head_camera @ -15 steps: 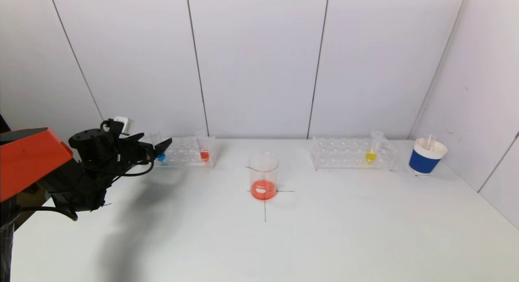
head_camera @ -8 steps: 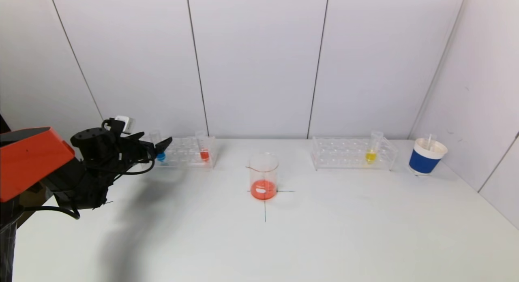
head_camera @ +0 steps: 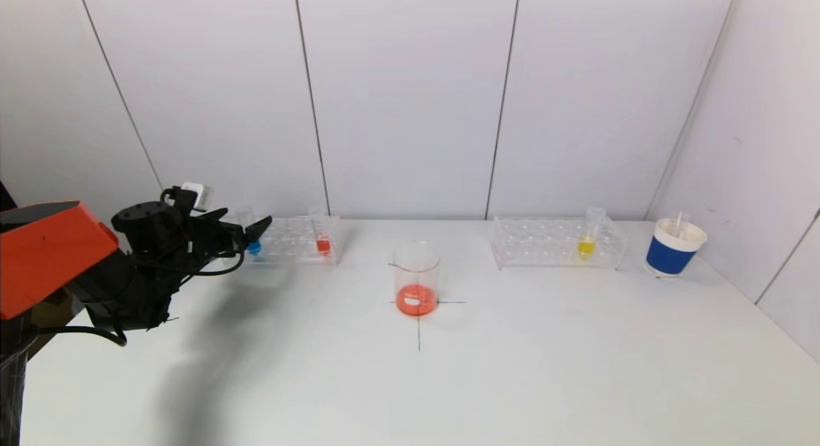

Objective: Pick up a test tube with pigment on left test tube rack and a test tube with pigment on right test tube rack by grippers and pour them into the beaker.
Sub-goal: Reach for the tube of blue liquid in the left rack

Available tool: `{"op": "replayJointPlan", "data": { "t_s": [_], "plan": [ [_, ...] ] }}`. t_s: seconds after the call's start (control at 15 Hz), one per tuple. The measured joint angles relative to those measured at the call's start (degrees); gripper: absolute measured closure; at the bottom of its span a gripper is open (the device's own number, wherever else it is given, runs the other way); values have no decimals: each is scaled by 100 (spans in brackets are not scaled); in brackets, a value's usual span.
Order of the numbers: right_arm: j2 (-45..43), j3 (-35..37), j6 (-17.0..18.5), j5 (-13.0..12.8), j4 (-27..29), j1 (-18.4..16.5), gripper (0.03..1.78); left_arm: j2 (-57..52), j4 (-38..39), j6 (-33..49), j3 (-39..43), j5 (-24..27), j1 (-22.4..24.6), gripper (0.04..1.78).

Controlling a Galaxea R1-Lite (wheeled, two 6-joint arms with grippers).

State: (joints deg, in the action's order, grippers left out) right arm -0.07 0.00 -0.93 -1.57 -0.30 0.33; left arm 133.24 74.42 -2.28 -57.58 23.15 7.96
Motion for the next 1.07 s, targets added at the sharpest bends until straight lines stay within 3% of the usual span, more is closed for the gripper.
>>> {"op": "replayJointPlan", "data": {
  "t_s": [1.07],
  "plan": [
    [0,0,0,1,-2,0,4,60,-17,0,-85,2,-11,6]
  ]
}}
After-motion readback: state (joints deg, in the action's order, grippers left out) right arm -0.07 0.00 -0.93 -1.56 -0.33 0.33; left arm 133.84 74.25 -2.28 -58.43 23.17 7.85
